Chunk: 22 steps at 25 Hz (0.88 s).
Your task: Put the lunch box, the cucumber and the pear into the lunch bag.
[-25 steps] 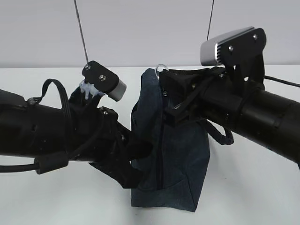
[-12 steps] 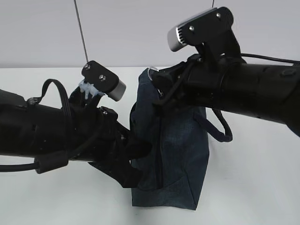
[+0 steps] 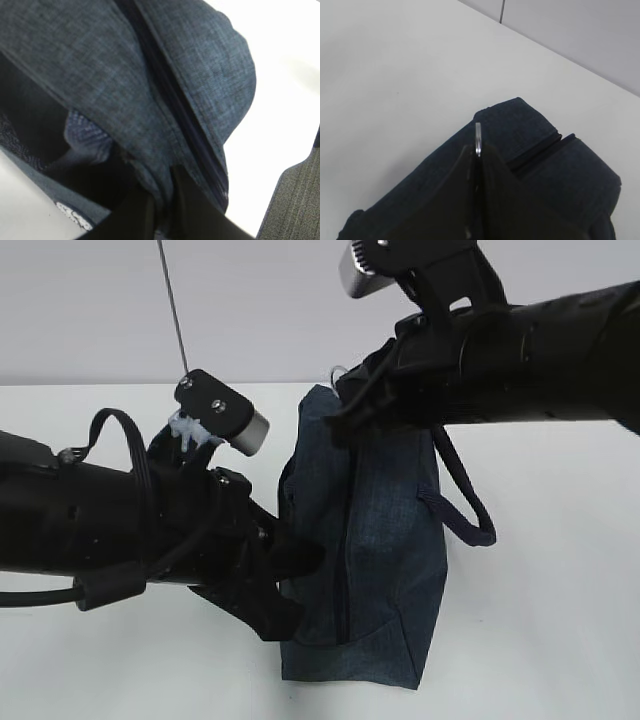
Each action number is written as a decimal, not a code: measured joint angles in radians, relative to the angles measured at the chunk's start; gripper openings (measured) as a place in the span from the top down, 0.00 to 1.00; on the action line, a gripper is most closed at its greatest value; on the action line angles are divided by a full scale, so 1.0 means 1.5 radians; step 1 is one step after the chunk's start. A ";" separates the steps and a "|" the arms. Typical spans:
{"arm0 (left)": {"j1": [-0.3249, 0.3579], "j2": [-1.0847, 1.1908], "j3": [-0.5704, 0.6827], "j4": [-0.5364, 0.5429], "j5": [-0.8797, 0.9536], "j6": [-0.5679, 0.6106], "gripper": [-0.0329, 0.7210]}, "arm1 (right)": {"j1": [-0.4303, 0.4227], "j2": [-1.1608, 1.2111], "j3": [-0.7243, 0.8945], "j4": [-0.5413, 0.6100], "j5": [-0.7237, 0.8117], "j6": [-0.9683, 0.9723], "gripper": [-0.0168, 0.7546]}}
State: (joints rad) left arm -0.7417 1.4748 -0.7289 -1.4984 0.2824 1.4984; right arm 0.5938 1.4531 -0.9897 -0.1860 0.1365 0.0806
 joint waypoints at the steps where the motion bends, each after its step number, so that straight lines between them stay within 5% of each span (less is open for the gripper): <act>1: 0.000 0.000 0.000 0.000 0.001 0.000 0.95 | 0.000 0.000 -0.008 0.000 0.012 0.000 0.98; 22: 0.001 0.000 0.022 0.002 0.020 0.000 0.95 | -0.029 0.064 -0.154 -0.006 0.183 -0.040 0.98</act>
State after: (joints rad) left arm -0.7408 1.4745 -0.6954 -1.4954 0.3124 1.4984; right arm 0.5498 1.5485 -1.2212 -0.1945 0.4111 0.0204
